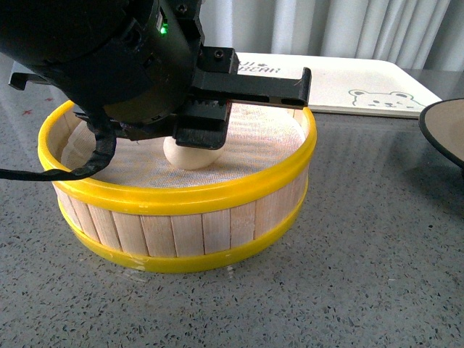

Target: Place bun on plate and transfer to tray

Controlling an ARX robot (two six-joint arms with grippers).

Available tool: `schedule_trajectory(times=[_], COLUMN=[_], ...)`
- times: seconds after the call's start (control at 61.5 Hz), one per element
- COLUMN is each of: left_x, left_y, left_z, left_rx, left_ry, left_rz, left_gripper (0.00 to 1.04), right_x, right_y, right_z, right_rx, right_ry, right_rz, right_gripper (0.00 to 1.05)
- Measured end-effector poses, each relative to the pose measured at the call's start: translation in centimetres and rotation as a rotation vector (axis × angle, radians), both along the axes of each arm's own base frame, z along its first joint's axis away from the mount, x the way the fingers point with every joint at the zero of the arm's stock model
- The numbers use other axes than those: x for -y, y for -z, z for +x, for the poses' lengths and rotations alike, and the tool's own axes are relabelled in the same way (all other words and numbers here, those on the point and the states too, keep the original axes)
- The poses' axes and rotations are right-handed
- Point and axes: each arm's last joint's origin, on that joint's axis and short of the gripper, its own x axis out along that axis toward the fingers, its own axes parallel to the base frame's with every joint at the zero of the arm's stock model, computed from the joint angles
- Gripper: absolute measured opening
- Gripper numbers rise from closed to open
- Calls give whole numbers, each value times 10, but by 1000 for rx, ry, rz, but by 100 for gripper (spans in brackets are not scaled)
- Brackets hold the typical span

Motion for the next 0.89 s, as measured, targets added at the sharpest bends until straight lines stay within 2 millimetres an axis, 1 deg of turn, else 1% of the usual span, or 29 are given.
schedule_trajectory(times=[0.049, 0.065, 0.292, 0.471, 0.731, 0.796, 0.812, 0.845, 0.894], left_x=[0, 0, -1, -6, -16, -17, -17, -17, -15], left_y=[0, 0, -1, -10, -42, -54, -60, -64, -76], left_z=[0, 0, 0, 1, 9, 12, 14, 15, 19], left_rx=[-1, -1, -1, 18, 92, 123, 136, 145, 173], left_ry=[-3, -6, -7, -12, -40, -45, -45, -45, -37], left_rz=[-12, -16, -29, -45, -96, -111, -120, -127, -154], left_gripper=[4, 4, 4, 4, 4, 4, 4, 4, 4], right_x=[0, 0, 0, 0, 0, 0, 0, 0, 0], right_y=[0, 0, 0, 0, 0, 0, 0, 0, 0], right_z=[0, 0, 0, 0, 0, 0, 0, 0, 0], right_rx=[0, 0, 0, 0, 0, 0, 0, 0, 0], right_ry=[0, 0, 0, 0, 0, 0, 0, 0, 0], right_rz=[0, 0, 0, 0, 0, 0, 0, 0, 0], right_gripper=[96, 96, 96, 96, 96, 96, 96, 96, 96])
